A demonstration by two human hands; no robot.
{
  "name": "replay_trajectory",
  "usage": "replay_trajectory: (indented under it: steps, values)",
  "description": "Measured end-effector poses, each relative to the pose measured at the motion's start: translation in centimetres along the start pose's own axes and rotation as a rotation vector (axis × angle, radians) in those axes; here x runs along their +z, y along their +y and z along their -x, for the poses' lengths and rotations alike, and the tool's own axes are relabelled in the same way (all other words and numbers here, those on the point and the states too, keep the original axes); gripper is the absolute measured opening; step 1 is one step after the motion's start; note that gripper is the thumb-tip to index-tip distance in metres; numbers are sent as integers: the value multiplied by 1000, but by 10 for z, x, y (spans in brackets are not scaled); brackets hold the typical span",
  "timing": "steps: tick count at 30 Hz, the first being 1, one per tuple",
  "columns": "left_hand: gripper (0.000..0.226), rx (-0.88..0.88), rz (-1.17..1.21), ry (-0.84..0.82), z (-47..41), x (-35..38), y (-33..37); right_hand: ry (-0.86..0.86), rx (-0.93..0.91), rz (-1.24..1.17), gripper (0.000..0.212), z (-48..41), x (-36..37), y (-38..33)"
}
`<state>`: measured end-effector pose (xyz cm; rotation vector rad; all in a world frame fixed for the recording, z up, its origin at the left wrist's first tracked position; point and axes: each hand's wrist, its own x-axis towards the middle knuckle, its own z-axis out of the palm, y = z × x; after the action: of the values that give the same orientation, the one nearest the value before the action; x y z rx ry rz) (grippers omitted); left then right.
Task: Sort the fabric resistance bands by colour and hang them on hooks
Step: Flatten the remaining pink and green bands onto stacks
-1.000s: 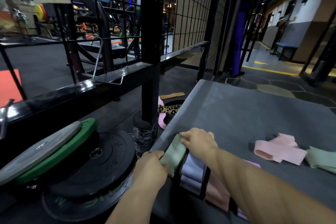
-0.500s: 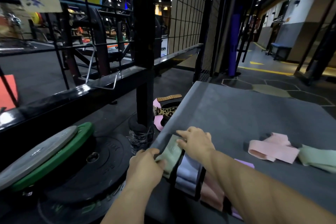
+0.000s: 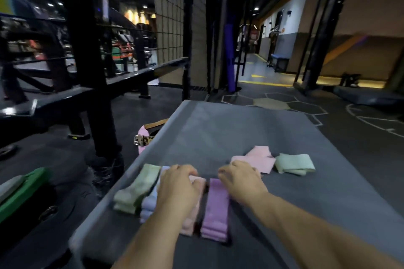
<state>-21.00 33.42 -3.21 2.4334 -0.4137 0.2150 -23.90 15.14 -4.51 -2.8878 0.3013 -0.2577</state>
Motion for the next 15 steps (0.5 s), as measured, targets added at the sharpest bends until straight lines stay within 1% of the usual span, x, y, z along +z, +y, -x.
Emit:
replay_trajectory:
  steps: [4,8,13,15]
  values:
    - [21,98,44,-123,7,46,53,37,139,12,31,40,-14,72]
    - [28,161,26,-223,21,90,98,85,249,34,32,72,-20,135]
    - [36,167,-1,-349,27,128,115,116,335,-13,33,83,-21,178]
    - [37,173,-21,-379,24,137,115,130,365,-75,37,79,-20,188]
